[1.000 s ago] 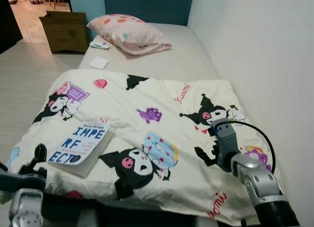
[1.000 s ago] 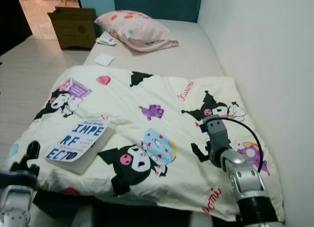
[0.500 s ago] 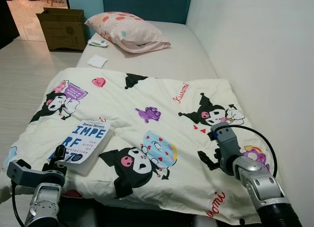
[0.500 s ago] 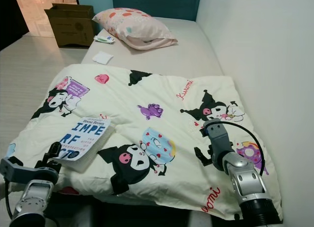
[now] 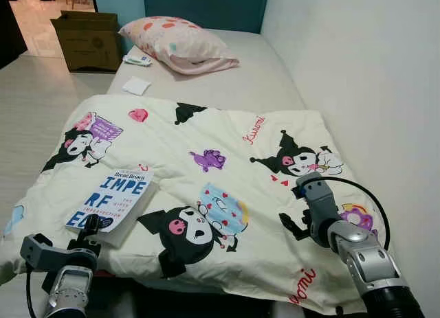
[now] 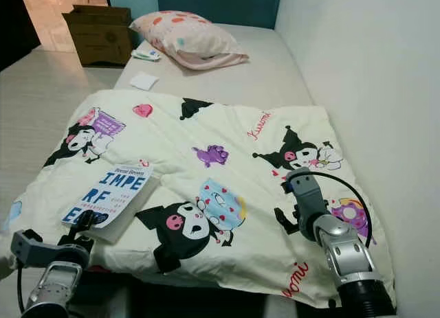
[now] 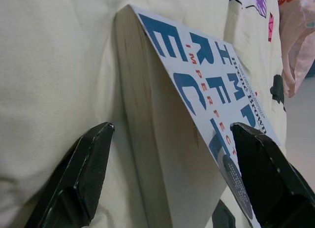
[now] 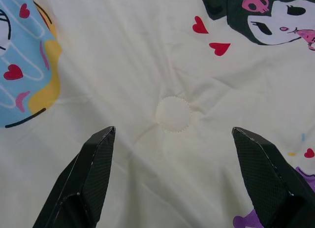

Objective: Clean up the room

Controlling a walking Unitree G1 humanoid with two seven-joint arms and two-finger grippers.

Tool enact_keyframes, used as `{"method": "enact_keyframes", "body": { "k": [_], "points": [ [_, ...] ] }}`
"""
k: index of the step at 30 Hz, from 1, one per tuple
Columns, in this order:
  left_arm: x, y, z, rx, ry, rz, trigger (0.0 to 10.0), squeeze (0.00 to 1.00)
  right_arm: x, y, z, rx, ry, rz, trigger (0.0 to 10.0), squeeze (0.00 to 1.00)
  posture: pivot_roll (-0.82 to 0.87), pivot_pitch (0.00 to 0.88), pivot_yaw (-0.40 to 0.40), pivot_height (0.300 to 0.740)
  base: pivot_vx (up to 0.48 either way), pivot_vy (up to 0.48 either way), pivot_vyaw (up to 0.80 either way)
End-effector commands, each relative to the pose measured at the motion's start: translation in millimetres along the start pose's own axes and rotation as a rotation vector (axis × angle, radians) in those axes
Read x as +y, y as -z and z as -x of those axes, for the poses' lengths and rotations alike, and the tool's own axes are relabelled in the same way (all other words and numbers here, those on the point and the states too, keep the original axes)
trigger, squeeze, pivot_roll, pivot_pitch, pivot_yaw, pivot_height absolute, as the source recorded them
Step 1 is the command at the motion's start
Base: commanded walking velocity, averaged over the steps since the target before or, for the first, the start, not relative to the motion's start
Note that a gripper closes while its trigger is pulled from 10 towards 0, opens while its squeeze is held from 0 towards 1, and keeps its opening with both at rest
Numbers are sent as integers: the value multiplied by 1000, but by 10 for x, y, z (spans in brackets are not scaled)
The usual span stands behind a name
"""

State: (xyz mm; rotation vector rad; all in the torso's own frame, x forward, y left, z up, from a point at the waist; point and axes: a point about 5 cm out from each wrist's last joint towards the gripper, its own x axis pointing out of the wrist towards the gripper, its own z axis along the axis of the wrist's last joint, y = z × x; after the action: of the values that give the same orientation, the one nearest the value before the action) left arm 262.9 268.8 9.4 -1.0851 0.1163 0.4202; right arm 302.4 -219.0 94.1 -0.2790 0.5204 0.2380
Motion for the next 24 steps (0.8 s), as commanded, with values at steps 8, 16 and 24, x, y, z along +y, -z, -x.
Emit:
{"method": "enact_keyframes", "body": {
  "k": [8,16,24],
  "points": [
    [-21,-19,-45,-10,1,-6,10000,0,-44,17,26,3,16,9,10000,0,83,92,-90,472,0,0,0],
    [-246,-22,-139,-18,115,40,10000,0,-69,26,39,7,28,13,10000,0,75,89,-90,472,0,0,0],
    [-317,27,-147,-7,169,52,0,0,-66,24,35,10,30,21,10000,0,76,84,-91,472,0,0,0]
  ]
}}
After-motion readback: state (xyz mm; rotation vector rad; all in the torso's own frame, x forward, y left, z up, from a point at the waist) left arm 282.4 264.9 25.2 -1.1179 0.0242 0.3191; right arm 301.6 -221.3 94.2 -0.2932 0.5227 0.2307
